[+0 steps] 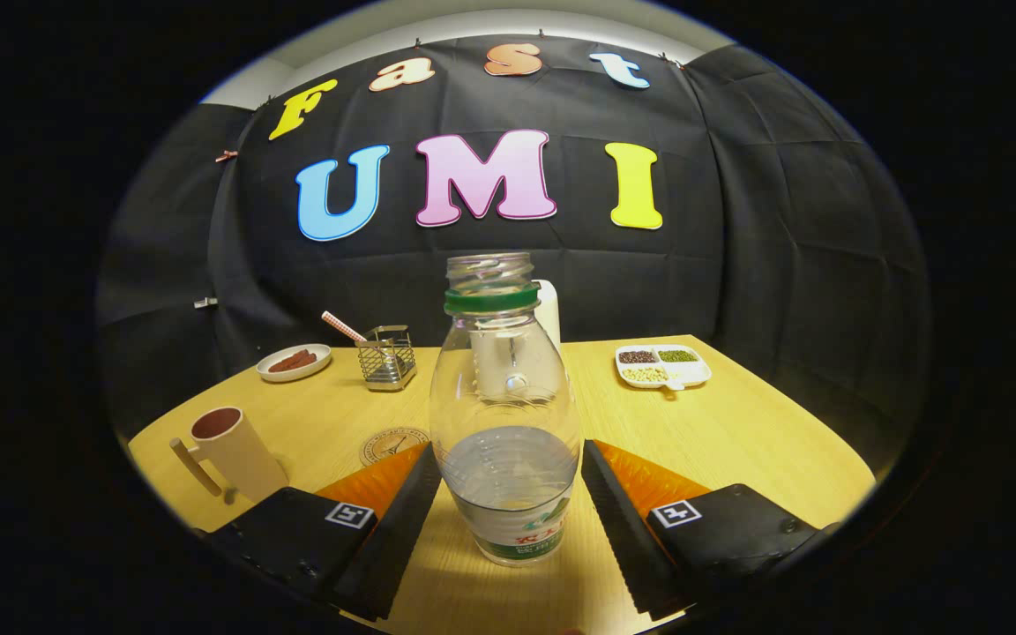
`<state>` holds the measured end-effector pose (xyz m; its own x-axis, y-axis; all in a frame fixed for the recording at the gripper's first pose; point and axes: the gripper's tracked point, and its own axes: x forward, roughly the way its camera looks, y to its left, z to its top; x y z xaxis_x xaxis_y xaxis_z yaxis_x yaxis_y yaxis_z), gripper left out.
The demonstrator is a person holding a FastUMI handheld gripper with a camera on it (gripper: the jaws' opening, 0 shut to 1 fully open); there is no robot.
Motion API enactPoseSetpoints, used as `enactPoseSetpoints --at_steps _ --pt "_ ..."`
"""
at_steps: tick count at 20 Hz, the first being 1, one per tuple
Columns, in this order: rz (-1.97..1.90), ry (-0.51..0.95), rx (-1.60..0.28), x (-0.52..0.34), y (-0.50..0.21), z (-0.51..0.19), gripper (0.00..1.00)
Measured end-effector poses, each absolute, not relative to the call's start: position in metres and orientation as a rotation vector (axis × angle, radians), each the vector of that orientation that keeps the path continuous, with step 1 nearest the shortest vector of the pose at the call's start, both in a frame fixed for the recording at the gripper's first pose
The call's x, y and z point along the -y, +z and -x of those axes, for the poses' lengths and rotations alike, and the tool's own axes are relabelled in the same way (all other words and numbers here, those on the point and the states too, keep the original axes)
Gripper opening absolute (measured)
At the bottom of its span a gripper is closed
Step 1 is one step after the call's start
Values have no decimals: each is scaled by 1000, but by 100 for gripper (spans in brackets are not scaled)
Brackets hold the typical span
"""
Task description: Take the bottle from table, then pour the juice into the cup, finally place the bottle on the coaster
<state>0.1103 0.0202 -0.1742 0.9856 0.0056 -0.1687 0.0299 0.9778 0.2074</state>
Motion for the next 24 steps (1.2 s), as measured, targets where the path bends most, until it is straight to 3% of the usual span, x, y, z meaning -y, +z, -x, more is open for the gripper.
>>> enactPoseSetpoints --at_steps 2,3,5,14,24 --pt "-206 -8 -163 -22 -176 -113 96" --pt "-202 -6 -159 -21 -176 -115 86" --pt "-193 -7 -156 -20 -176 -116 80" --pt "-112 35 -191 -24 -166 -116 70" --pt "50 75 -162 -34 -68 -113 70"
